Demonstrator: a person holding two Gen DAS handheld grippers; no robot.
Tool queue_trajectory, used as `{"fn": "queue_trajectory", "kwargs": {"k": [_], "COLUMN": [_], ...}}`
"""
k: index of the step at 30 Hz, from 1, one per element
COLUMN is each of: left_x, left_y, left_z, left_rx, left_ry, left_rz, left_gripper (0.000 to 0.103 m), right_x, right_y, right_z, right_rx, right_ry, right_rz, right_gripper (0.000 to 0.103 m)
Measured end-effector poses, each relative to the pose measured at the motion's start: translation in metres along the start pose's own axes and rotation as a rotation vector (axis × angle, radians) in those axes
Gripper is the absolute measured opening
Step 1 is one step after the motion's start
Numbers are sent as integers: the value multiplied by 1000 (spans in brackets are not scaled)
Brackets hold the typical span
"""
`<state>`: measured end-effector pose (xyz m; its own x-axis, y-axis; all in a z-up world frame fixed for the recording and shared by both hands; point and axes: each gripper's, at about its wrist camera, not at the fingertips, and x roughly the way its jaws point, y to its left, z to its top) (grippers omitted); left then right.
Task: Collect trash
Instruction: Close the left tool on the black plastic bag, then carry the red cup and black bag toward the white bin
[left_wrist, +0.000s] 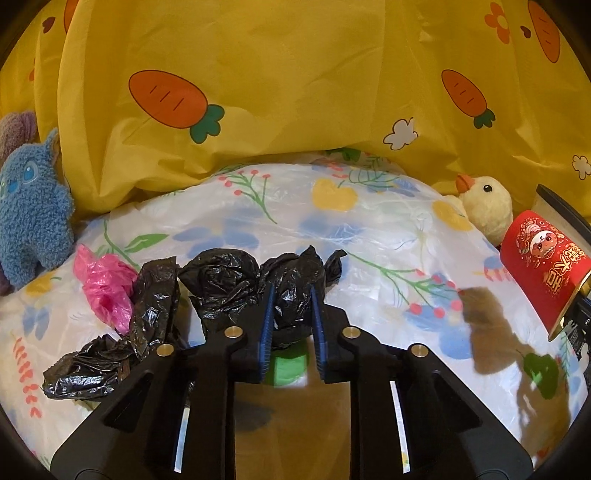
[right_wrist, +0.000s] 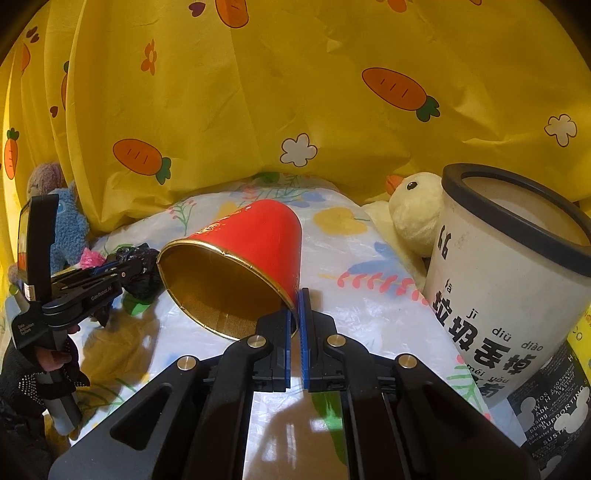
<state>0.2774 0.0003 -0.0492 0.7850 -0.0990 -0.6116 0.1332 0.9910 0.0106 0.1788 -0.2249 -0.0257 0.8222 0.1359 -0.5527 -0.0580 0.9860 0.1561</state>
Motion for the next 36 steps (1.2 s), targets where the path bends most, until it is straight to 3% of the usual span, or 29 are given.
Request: {"fn": "queue_trajectory", "kwargs": {"k": [3, 10, 16, 20, 25, 36], "left_x": [-7, -54, -105, -125, -143, -164], "left_y": [1, -6, -21, -31, -45, -74], "left_z": [1, 6, -6, -21, -34, -36], "left_rx": [-8, -34, -54, -75, -94, -63], "left_ry": [-19, -124, -186, -191, -204, -239], "left_rz": [0, -46, -31, -10, -42, -78], "left_gripper": [5, 4, 4, 4, 4, 4], "right_x": [-4, -24, -47, -63, -82, -110], "right_y": [-1, -2, -1, -3, -7, -22], "right_z": [0, -1, -8, -14, -21, -31], "right_rx": [3, 12, 21, 45, 73, 120], "right_ry": [-6, -36, -59, -65, -74, -93], "right_rz": [2, 10, 14, 20, 19, -13], "right_gripper": [5, 5, 5, 5, 5, 5]}}
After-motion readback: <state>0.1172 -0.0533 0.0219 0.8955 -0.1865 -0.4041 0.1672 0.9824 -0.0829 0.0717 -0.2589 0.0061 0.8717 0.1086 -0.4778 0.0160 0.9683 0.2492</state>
